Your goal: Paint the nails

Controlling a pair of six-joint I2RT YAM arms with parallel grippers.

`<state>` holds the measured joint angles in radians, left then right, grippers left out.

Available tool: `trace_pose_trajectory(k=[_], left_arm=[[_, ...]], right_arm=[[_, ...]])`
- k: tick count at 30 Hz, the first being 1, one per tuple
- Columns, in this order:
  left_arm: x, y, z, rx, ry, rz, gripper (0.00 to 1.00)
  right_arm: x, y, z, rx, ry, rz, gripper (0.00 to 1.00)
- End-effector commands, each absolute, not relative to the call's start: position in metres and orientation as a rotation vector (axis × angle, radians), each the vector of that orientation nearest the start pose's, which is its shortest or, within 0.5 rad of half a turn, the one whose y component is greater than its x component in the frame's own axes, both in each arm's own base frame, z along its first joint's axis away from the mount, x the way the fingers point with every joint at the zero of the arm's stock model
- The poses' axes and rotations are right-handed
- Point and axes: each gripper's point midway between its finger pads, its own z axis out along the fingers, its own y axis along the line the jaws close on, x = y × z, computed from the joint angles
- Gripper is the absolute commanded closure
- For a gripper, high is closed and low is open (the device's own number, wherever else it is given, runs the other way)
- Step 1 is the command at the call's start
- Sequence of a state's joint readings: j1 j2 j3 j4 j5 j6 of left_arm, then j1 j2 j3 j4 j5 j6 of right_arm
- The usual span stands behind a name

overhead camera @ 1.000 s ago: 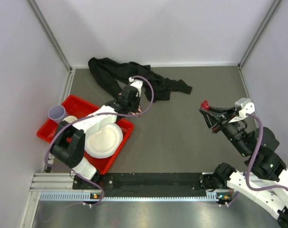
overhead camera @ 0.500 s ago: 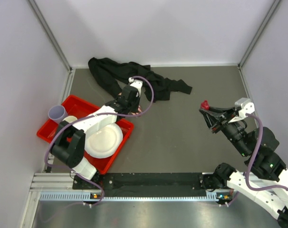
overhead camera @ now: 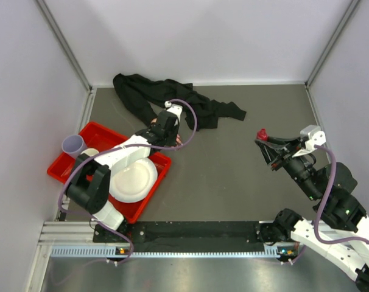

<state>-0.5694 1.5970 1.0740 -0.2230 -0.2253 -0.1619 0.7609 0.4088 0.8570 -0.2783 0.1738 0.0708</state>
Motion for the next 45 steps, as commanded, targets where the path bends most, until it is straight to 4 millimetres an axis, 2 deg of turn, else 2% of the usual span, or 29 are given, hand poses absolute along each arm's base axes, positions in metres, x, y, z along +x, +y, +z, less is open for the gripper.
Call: trace_pose_trajectory(k=[1, 17, 45], left_arm=[[0.373, -0.202, 0.104, 0.368, 2.279, -0.120, 1.00], [0.374, -0.208, 0.098, 0.386, 2.293, -0.137, 1.00], [0.387, -0.211, 0.113, 0.371, 2.240, -0.132, 1.00]], right_arm=[[0.182, 0.135, 0.384, -0.339, 1.370, 0.572, 1.00], [0.182, 0.137, 0.383, -0.345, 1.375, 0.573, 1.00], [0.183, 0.139, 0.382, -0.353, 1.381, 0.578, 1.00]])
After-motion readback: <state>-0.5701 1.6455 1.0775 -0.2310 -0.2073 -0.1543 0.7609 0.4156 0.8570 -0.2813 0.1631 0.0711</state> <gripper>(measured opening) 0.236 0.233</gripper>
